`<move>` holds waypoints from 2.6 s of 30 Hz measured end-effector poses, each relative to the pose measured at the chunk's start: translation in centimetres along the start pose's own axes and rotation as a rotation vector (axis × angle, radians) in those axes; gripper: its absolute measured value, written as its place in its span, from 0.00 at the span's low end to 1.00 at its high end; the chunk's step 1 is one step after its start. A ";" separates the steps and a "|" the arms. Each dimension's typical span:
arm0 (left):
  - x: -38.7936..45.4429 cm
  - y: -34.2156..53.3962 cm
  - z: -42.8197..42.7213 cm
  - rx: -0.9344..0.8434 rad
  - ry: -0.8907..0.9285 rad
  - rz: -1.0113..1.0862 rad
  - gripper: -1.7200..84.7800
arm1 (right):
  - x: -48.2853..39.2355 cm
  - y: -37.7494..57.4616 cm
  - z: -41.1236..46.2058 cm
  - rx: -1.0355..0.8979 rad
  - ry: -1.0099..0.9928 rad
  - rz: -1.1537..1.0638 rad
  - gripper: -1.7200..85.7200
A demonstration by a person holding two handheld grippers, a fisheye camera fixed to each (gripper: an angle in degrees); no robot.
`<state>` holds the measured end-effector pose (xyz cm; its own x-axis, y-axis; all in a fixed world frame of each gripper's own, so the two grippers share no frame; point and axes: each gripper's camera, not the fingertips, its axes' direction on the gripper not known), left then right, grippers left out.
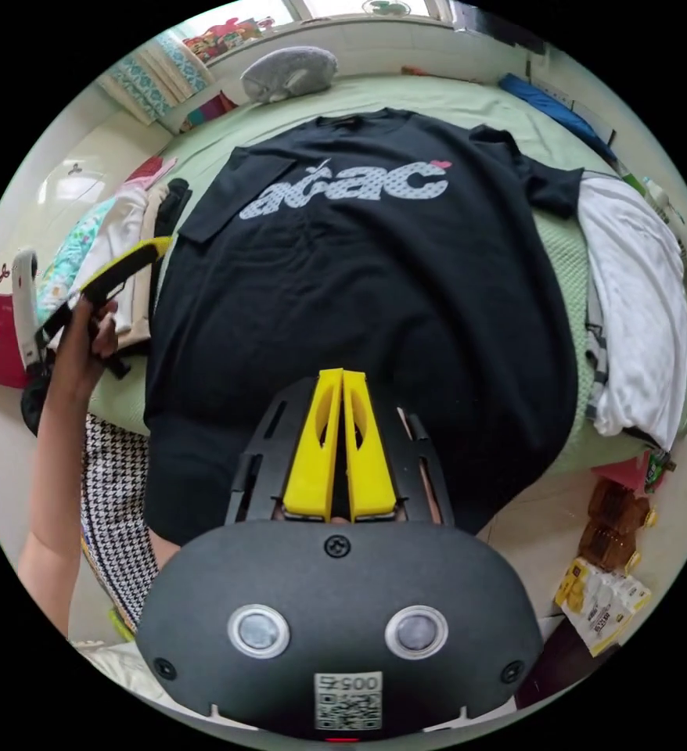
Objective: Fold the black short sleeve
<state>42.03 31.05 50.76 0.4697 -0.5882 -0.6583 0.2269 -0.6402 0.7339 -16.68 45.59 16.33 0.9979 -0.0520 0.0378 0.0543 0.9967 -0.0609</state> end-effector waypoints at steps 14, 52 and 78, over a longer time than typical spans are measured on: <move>-1.3 -5.8 5.3 -0.189 0.032 -0.014 0.05 | -1.6 -1.4 1.2 -0.024 0.030 -0.043 0.01; -4.2 -17.9 5.7 -0.179 0.068 -0.060 0.14 | -7.2 -4.8 2.4 -0.042 0.164 -0.118 0.01; -11.1 -26.4 -2.0 -0.184 -0.340 -0.349 0.02 | -5.4 -5.1 2.3 -0.040 0.046 -0.070 0.01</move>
<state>32.54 55.52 39.03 0.0426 -0.5016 -0.8640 0.4812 -0.7476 0.4577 -22.42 40.92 18.72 0.9921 -0.1255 -0.0026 0.1246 0.9872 -0.0994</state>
